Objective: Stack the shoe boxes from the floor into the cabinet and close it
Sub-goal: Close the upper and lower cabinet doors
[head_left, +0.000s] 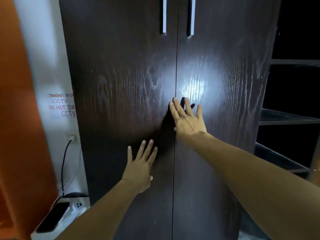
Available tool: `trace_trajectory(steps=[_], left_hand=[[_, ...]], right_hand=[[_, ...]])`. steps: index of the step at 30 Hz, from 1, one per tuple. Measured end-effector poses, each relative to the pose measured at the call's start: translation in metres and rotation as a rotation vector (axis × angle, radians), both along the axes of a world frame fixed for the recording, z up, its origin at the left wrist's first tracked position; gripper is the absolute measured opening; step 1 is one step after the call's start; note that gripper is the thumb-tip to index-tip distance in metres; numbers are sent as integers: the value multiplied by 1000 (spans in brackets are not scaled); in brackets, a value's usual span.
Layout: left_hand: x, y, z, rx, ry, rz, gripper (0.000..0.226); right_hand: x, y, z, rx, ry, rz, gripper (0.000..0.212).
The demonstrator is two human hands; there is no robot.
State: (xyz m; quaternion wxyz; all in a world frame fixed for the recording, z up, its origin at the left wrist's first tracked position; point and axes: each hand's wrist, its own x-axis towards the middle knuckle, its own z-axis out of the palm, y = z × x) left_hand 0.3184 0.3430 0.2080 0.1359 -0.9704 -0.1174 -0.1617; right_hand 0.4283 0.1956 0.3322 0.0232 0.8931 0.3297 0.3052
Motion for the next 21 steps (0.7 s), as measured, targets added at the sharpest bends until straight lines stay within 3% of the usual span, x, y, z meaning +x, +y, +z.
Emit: trace_trajectory(steps=[5, 10, 16, 21], left_hand=[[6, -1, -15, 15, -21, -3, 101], [7, -12, -47, 4, -24, -31, 93], [-6, -33, -116, -88, 65, -92, 86], [-24, -52, -179, -196, 139, -145, 79]], right_hand=[[9, 5, -21, 80, 24, 36, 100], [6, -4, -57, 84, 68, 97, 96], [0, -33, -136, -6, 196, 88, 92], [-15, -70, -216, -53, 422, 89, 86]])
